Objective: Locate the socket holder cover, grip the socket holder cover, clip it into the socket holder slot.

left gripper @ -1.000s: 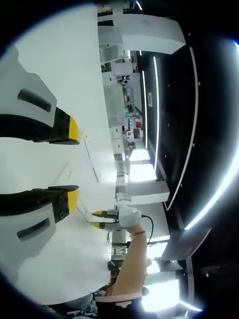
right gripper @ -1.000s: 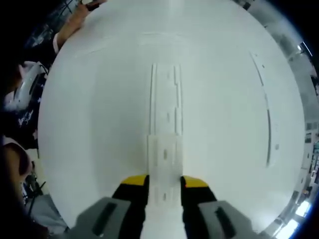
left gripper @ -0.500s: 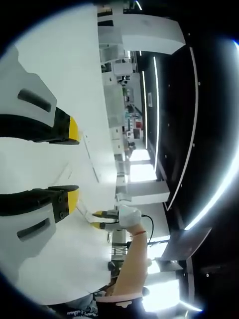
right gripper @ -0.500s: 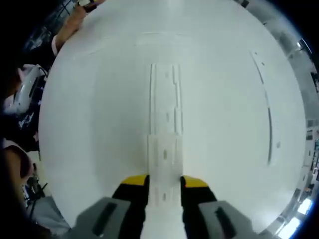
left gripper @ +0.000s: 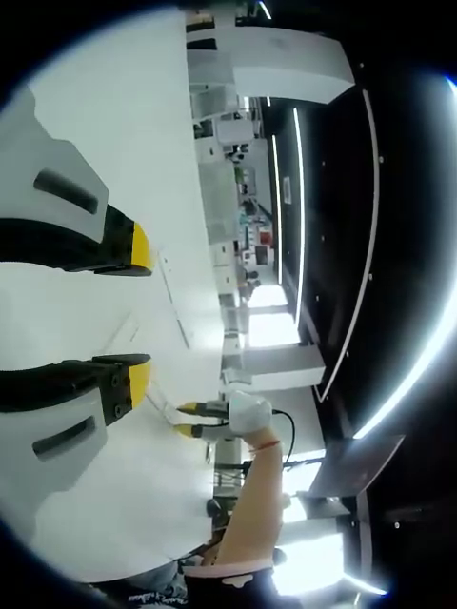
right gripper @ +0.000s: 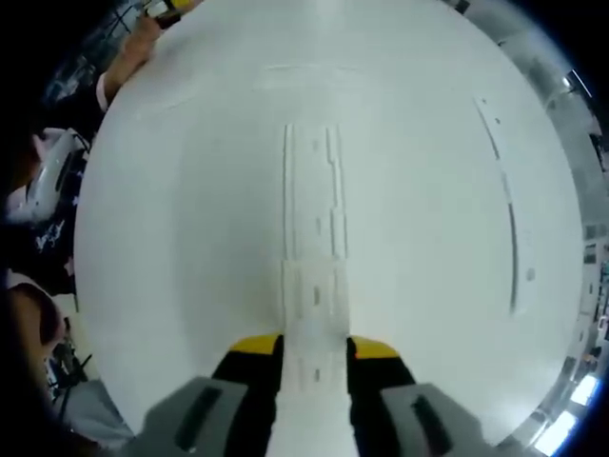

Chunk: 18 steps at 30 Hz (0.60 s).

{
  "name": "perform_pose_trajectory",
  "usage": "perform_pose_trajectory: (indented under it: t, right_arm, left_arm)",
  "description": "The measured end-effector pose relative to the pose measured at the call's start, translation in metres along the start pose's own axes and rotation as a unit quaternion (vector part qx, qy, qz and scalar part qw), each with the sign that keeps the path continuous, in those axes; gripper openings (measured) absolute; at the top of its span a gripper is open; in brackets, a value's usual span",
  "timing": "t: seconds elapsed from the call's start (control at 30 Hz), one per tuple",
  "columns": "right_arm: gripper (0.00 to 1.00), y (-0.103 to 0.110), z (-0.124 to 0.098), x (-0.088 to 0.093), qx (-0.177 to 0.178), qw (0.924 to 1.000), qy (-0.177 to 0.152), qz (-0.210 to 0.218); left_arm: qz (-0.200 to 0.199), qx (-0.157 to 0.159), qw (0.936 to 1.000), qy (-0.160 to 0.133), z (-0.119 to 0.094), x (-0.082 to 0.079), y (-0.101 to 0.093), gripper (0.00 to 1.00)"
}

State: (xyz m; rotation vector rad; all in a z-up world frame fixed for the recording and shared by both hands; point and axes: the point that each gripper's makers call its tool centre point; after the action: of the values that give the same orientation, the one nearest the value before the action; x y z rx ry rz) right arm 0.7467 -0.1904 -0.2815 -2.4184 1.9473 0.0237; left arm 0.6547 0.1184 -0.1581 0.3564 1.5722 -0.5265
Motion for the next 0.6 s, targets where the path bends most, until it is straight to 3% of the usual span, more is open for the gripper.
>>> perform_pose_trajectory:
  t: [0.6]
  right_arm:
    - [0.27,-0.0008,0.0021,-0.0021,0.003,0.9999,0.002,-0.011]
  left_arm:
    - [0.001,0.0,1.0,0.002,0.0004,0.0011,0.0004,0.33]
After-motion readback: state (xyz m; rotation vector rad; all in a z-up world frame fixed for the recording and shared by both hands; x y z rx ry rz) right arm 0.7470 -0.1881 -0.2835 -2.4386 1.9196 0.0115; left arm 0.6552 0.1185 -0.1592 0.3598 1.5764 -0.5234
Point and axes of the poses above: the point that each gripper's makers call its tool centre point, and the gripper's own axes: z roughly forward along the fingers, y roughly to its left, x roughly out of its underside, and after that the axes turned 10 degrees about -z, right-handed
